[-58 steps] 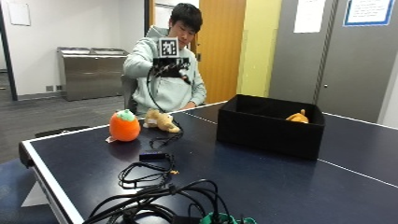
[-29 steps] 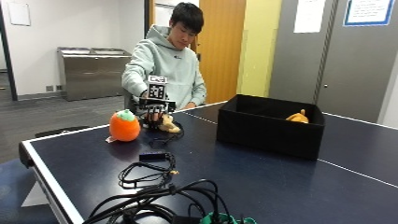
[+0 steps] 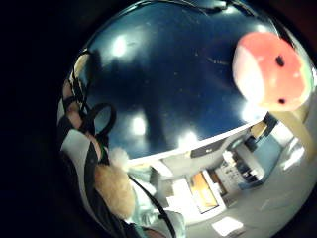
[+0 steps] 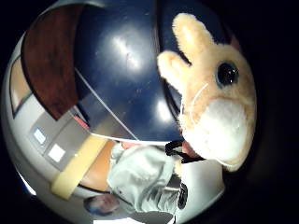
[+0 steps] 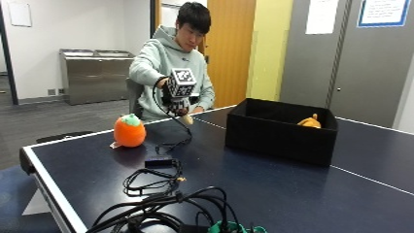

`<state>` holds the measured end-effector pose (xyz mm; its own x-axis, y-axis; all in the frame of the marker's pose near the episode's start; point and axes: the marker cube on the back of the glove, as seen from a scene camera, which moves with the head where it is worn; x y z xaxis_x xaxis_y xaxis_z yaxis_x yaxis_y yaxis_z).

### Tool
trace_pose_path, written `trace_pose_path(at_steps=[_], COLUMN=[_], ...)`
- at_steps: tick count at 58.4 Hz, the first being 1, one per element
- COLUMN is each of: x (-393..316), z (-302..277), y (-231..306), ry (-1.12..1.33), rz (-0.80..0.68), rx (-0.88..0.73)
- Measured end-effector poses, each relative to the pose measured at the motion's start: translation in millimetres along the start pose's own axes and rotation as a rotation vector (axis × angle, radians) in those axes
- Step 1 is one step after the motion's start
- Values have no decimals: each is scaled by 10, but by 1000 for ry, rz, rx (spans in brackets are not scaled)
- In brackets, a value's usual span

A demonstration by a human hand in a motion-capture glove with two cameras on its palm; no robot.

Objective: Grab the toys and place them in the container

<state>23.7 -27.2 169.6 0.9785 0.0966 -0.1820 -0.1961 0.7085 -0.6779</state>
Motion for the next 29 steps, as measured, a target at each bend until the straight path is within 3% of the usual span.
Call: trace_pose_path(at_steps=[9, 15, 29], x=[-220, -598, -1482], z=[-918, -1173, -2002], y=[-27, 259, 453], ry=[80, 112, 70], rz=[-54, -117, -255], rx=[93, 146, 464])
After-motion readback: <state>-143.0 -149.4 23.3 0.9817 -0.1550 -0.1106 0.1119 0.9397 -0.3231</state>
